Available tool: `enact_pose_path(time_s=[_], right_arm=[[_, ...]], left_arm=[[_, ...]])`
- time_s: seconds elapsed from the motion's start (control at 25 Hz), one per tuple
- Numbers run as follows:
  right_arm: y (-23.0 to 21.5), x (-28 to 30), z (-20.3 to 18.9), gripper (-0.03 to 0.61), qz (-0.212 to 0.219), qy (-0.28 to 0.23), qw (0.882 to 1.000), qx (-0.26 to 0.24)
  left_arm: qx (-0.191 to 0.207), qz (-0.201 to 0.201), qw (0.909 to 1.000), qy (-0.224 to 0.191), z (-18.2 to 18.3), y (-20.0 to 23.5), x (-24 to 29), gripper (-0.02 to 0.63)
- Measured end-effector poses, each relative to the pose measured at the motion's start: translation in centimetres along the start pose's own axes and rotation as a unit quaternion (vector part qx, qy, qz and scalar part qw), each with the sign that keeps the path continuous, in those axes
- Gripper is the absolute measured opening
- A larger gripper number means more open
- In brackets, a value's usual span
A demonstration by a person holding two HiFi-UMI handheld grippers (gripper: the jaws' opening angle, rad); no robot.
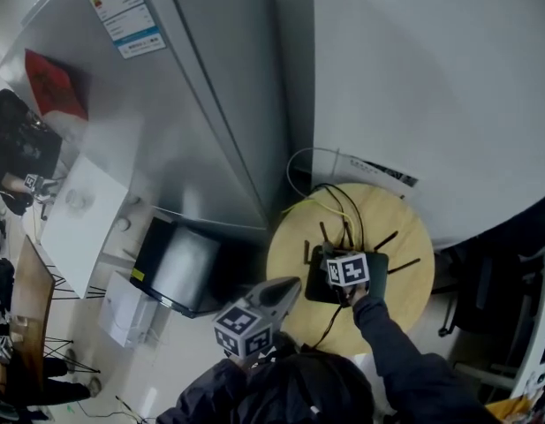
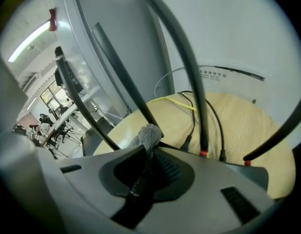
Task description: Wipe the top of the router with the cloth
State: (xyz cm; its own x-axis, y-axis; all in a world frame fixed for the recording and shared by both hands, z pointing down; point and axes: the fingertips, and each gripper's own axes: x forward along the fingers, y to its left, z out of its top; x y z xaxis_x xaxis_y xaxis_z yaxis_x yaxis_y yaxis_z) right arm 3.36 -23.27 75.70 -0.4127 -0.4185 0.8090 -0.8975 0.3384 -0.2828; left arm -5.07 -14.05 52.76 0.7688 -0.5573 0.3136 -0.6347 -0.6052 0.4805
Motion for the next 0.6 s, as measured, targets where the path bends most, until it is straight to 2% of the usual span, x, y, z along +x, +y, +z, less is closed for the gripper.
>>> enact_pose_path(time_s=[0.36,0.6], right_arm=[[-7.6,-4.2,-3.1,0.075,-0.057,-0.020,0.996,0.064],[-11.0,-6.8,-5.4,0.074,-0.103,-0.015,0.992,0.078]], left_arm=[[0.007,-0.034,0.9993,0.014,-0.8,-1.3,1.5,-0.007],[0.009,-0.049,0.9986,0.015,-1.1,-2.5,2.0,-0.007]])
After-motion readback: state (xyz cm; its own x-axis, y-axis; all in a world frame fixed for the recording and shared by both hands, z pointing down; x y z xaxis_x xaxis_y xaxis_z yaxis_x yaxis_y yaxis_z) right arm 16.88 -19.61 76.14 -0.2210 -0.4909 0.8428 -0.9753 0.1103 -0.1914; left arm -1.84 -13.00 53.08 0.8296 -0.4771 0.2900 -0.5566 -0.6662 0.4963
